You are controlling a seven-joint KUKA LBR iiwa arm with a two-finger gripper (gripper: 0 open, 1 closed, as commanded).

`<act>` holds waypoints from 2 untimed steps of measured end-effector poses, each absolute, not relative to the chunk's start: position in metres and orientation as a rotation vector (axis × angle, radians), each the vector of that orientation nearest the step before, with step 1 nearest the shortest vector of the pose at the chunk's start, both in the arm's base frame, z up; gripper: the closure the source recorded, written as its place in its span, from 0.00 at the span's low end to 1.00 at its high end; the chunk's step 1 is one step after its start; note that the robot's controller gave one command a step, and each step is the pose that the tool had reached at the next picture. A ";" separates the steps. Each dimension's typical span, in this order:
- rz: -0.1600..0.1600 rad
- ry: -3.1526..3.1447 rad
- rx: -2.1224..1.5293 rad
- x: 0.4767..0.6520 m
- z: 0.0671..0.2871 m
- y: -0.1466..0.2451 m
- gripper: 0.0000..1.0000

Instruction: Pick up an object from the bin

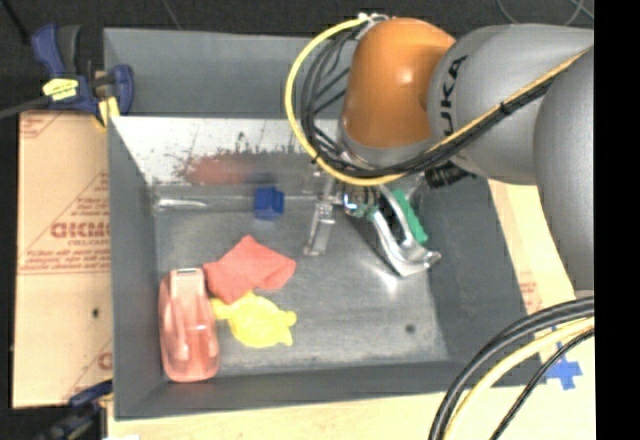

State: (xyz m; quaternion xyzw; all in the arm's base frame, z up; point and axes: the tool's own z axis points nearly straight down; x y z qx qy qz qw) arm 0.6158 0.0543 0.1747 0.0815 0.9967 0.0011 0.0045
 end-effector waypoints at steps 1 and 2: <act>-0.001 3.132 0.075 0.622 0.148 0.073 0.00; 0.000 3.117 -0.301 0.632 0.114 0.087 0.00</act>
Offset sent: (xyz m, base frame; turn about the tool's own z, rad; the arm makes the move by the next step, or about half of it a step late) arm 0.0272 0.0476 -0.1047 -0.1561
